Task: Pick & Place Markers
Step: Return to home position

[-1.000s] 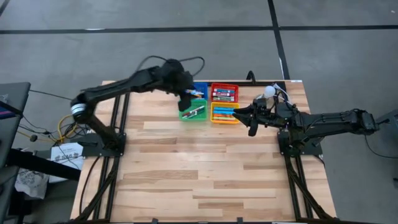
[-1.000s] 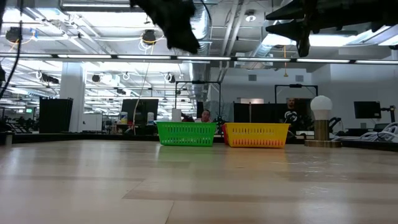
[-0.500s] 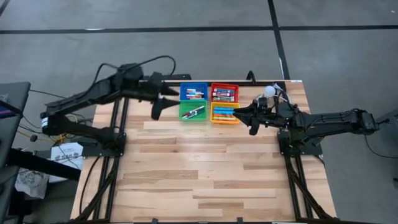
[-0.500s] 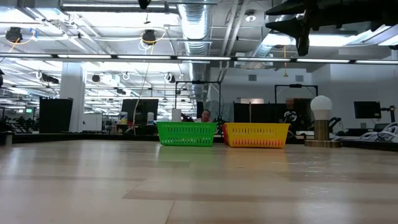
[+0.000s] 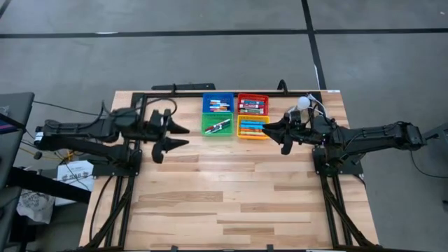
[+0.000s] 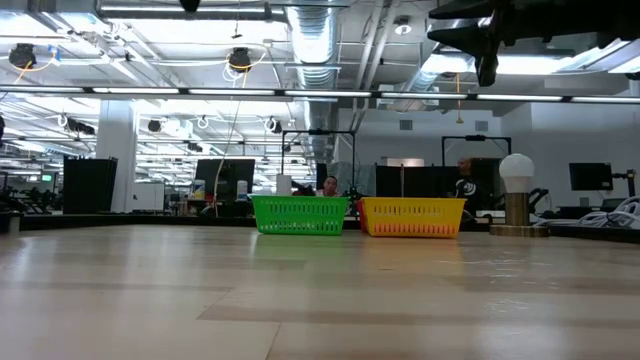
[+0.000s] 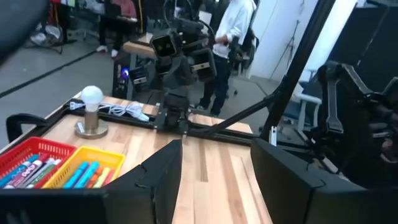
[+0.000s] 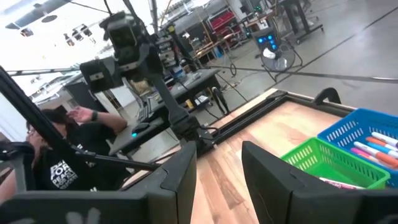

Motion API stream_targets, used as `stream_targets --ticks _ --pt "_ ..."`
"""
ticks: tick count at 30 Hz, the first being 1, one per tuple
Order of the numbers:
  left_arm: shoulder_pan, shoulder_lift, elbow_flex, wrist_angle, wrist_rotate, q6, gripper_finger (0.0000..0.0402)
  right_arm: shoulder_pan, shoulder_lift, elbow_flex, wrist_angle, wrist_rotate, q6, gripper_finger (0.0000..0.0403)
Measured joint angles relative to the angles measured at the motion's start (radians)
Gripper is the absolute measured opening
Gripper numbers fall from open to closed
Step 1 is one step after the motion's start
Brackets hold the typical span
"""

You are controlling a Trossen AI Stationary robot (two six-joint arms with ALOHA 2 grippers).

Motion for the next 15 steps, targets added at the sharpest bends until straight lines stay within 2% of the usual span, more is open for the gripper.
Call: stream_targets --ticks 7,15 --pt "-0.134 -0.114 -0.151 0.092 -0.168 -0.009 0.0191 0.005 -0.019 0.000 0.000 0.000 -0.015 0.0118" --pt "-0.168 -0.254 -0.276 0.148 -0.145 0.035 0.0191 0.005 -0.150 0.000 -0.026 0.000 -0.077 0.0118"
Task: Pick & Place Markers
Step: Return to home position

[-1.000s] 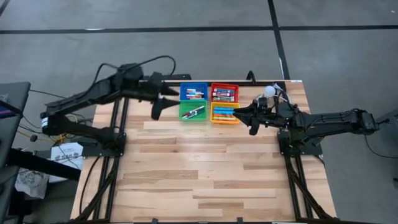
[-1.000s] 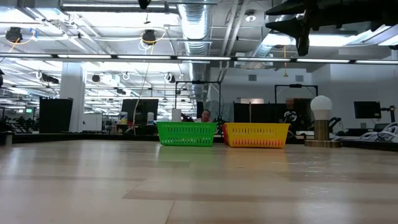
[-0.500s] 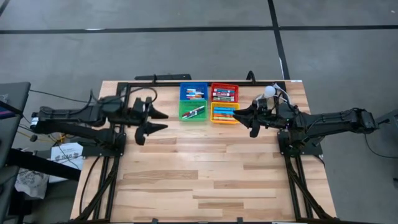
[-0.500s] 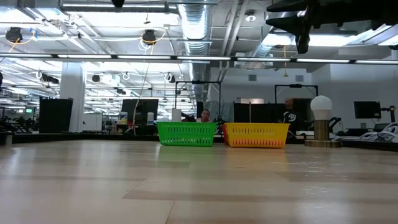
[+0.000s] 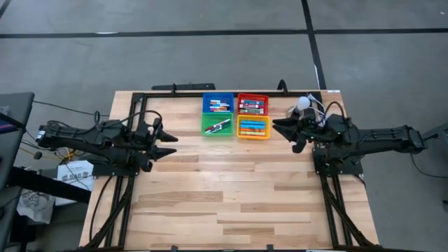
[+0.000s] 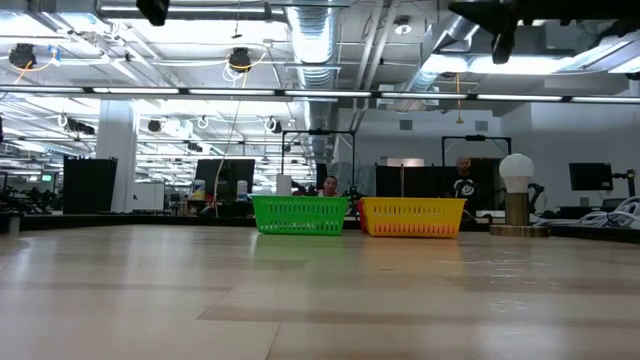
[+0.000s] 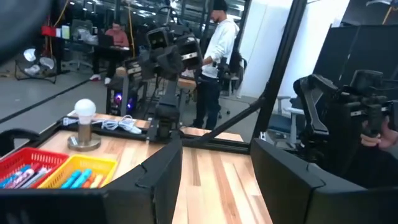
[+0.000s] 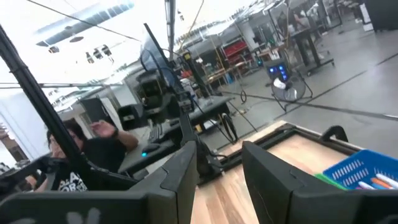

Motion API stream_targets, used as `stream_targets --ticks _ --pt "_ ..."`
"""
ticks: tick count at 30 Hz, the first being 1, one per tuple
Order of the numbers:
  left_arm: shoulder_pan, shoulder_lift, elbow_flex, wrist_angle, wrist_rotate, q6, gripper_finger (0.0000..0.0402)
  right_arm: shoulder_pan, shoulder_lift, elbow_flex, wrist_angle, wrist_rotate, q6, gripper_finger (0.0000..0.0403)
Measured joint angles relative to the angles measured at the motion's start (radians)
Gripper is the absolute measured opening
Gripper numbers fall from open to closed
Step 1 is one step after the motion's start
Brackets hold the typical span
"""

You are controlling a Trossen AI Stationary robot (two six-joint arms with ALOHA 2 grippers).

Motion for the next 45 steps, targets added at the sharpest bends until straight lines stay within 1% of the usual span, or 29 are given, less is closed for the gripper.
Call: stream_targets --ticks 5,10,14,18,22,26,28,30,33,36,39,41,45 --pt "0.000 -0.097 -0.067 0.003 0.001 -0.014 0.0191 0.004 -0.087 0.000 -0.098 0.000 -0.001 0.0118" --pt "0.000 -0.187 -0.148 0.000 0.001 -0.015 0.0191 0.035 -0.137 0.000 -0.151 0.004 -0.023 0.0118" --pt "0.000 -0.283 -0.208 0.002 0.001 -0.024 0.0191 0.061 -0.178 0.000 -0.196 0.039 -0.028 0.0118" --pt "0.000 -0.363 -0.267 -0.003 0.001 -0.026 0.0191 0.096 -0.199 0.000 -0.222 0.057 -0.029 0.0118" --pt "0.000 -0.416 -0.321 0.005 0.001 -0.043 0.0191 0.126 -0.203 0.000 -0.222 0.077 -0.045 0.0118" --pt "0.000 -0.435 -0.360 -0.001 0.001 -0.051 0.0191 0.151 -0.203 0.000 -0.244 0.125 -0.044 0.0118" --pt "0.000 -0.435 -0.368 0.003 0.001 -0.052 0.0191 0.158 -0.211 0.000 -0.310 0.133 -0.026 0.0118" --pt "0.000 -0.434 -0.373 -0.001 0.001 -0.051 0.0191 0.155 -0.261 -0.003 -0.388 0.154 -0.002 0.0118" --pt "0.000 -0.440 -0.373 0.000 0.001 -0.043 0.0191 0.155 -0.358 0.000 -0.401 0.176 0.004 0.0118" --pt "0.000 -0.443 -0.373 0.001 0.001 -0.021 0.0191 0.167 -0.439 -0.001 -0.413 0.156 -0.036 0.0118" --pt "0.002 -0.447 -0.373 0.006 0.000 -0.009 0.0191 0.183 -0.499 -0.044 -0.372 0.157 -0.053 0.0118" --pt "0.003 -0.446 -0.373 0.006 -0.002 -0.009 0.0191 0.190 -0.525 -0.103 -0.345 0.157 -0.053 0.0118" --pt "0.003 -0.446 -0.373 0.008 -0.014 0.001 0.0191 0.189 -0.580 -0.223 -0.236 0.157 -0.064 0.0118"
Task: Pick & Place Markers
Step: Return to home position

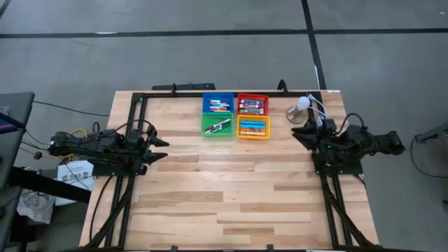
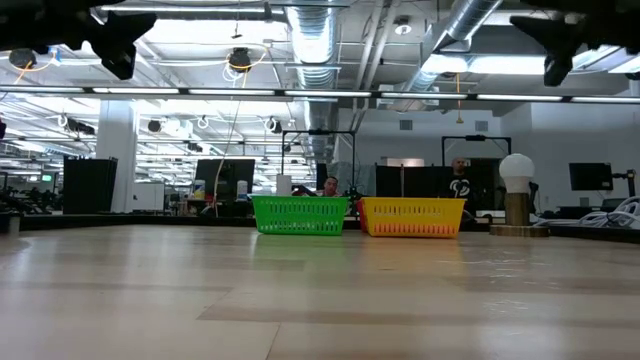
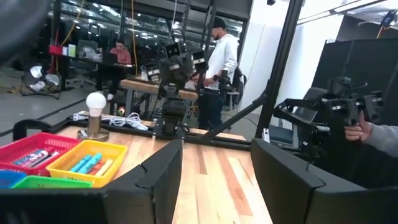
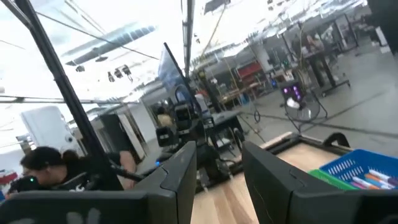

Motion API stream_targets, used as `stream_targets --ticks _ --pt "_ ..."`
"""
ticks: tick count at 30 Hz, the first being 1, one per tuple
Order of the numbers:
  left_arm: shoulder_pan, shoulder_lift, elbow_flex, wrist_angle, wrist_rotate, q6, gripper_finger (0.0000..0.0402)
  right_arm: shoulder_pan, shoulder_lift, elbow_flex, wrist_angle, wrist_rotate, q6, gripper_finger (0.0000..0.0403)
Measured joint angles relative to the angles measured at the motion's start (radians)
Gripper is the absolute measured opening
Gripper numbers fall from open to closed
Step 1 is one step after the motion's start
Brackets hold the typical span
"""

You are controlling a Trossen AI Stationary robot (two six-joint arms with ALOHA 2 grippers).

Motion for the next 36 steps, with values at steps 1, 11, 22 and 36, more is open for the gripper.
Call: stream_targets --ticks 1,11,22,36 --pt "0.000 0.001 -0.001 0.001 -0.004 0.008 0.0191 0.000 -0.016 -0.023 0.014 0.000 -0.006 0.0118" --pt "0.008 0.002 -0.066 0.028 -0.011 -0.018 0.0191 0.000 -0.051 -0.076 -0.046 -0.071 -0.051 0.0118" --pt "0.115 -0.001 -0.086 0.000 0.025 -0.045 0.0191 0.000 -0.051 -0.021 -0.169 -0.078 -0.131 0.0118" --pt "0.222 0.000 -0.134 0.030 0.022 -0.053 0.0191 -0.073 -0.051 -0.061 -0.195 0.023 -0.158 0.0118"
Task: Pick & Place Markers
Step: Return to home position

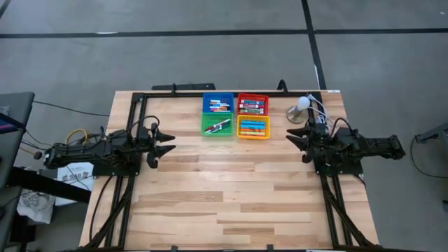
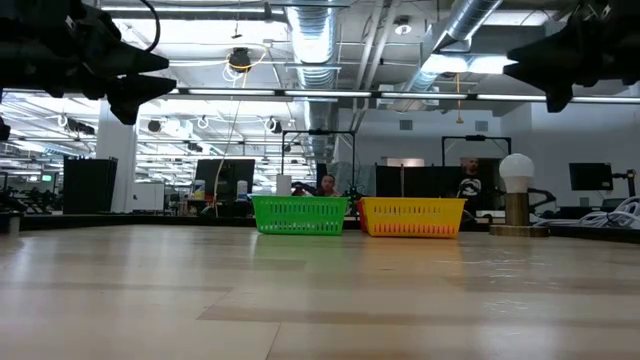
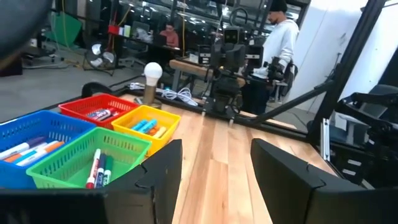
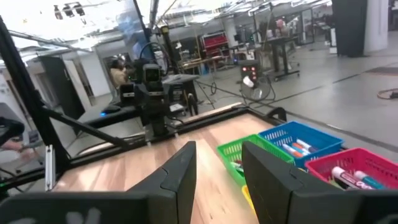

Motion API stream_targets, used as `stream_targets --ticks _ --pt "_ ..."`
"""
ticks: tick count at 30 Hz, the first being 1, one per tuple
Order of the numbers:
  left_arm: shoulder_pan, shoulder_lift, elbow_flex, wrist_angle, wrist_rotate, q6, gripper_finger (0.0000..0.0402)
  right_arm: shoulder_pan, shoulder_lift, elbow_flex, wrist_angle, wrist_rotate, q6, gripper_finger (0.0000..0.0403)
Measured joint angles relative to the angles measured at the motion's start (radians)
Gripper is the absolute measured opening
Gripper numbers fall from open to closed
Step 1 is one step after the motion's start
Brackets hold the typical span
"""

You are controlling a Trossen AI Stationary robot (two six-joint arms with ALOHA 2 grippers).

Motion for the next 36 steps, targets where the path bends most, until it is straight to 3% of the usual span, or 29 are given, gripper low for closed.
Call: stream_targets --ticks 36 --pt "0.001 0.001 0.000 0.008 0.000 0.000 0.0191 0.000 0.000 0.000 -0.056 -0.005 0.029 0.0118"
